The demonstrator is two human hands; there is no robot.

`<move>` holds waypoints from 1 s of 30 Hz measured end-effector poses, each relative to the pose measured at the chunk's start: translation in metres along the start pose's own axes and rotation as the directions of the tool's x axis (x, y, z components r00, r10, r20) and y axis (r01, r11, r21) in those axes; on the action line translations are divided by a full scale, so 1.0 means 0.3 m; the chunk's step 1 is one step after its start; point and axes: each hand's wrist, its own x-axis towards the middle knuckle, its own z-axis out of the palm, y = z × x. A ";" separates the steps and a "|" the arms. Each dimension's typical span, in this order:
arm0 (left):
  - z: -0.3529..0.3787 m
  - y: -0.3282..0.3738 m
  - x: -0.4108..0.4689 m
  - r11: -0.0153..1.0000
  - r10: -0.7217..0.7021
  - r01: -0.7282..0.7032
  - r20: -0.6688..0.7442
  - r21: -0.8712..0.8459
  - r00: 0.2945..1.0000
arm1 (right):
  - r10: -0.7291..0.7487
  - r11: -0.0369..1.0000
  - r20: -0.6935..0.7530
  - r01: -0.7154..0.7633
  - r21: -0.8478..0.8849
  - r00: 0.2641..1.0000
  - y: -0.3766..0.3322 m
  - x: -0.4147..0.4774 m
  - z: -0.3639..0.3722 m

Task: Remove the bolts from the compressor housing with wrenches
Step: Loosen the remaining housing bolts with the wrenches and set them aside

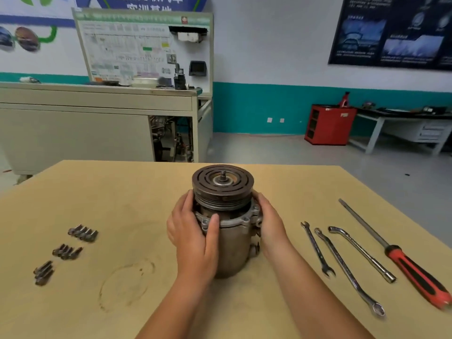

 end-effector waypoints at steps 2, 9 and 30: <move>0.021 -0.019 -0.001 0.999 0.035 -0.034 -0.049 0.017 0.998 | 0.000 1.000 0.006 0.000 0.017 1.000 -0.010 -0.013 0.003; 0.002 -0.103 0.036 0.948 0.217 -0.223 -0.053 -0.227 0.975 | -0.112 0.990 -0.126 0.121 0.065 0.986 0.019 -0.183 0.014; 0.243 0.205 -0.281 0.847 0.505 -0.418 0.745 -0.330 0.436 | 0.062 0.133 -0.184 -0.191 -0.973 0.981 -0.005 -0.037 -0.645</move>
